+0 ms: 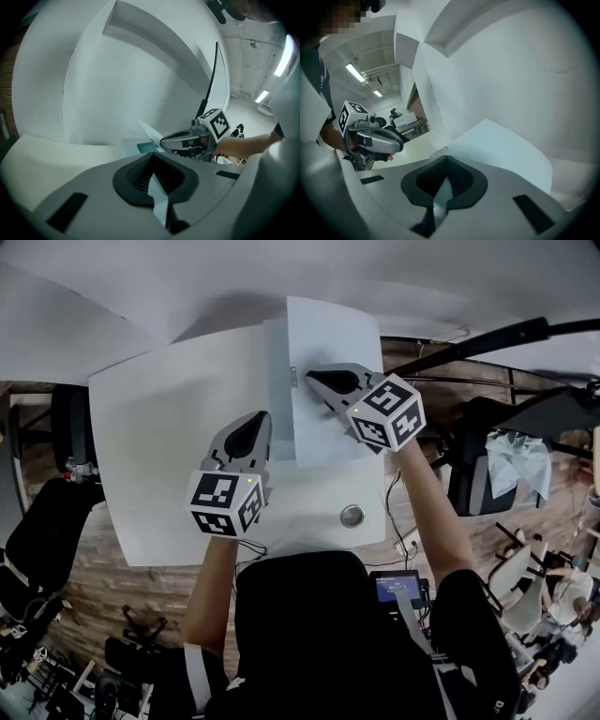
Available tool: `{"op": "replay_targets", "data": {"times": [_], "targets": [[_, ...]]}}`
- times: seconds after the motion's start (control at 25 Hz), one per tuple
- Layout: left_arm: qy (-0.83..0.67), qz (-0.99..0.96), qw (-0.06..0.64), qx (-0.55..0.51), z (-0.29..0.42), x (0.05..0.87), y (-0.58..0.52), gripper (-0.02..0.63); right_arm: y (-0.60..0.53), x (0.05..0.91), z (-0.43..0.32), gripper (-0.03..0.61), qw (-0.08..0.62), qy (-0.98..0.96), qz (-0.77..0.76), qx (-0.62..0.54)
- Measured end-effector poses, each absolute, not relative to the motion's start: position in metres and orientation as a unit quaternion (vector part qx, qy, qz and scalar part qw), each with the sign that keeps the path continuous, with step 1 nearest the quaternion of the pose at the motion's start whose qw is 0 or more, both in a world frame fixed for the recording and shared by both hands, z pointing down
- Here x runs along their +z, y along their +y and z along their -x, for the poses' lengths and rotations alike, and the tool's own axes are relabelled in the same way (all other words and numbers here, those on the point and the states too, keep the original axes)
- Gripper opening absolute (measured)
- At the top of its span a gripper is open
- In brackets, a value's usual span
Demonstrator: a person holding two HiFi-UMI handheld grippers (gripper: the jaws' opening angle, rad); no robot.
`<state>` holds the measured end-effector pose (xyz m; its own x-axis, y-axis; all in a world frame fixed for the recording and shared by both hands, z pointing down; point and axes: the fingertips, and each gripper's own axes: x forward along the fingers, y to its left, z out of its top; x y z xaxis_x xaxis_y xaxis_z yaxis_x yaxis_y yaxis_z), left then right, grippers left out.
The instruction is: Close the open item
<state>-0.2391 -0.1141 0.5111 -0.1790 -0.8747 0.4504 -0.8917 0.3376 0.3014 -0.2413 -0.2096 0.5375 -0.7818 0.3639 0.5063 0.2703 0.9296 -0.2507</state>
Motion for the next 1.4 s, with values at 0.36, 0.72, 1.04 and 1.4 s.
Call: {"op": "replay_targets", "data": {"times": [0.36,0.72,1.04,1.4], "targets": [[-0.771,-0.563,0.296,0.012,0.249,0.524,-0.106,0.012,-0.193,0.560,0.251,0.037,0.310,-0.929,0.187,0.075],[-0.768,-0.558,0.314,0.007,0.248,0.541,-0.105,0.012,-0.182,0.581,0.256,0.037,0.329,-0.920,0.201,0.072],[-0.765,-0.556,0.325,0.005,0.250,0.552,-0.104,0.014,-0.175,0.593,0.260,0.037,0.339,-0.915,0.208,0.076],[-0.761,-0.553,0.338,0.002,0.252,0.565,-0.101,0.012,-0.169,0.605,0.269,0.037,0.347,-0.912,0.207,0.071]]}}
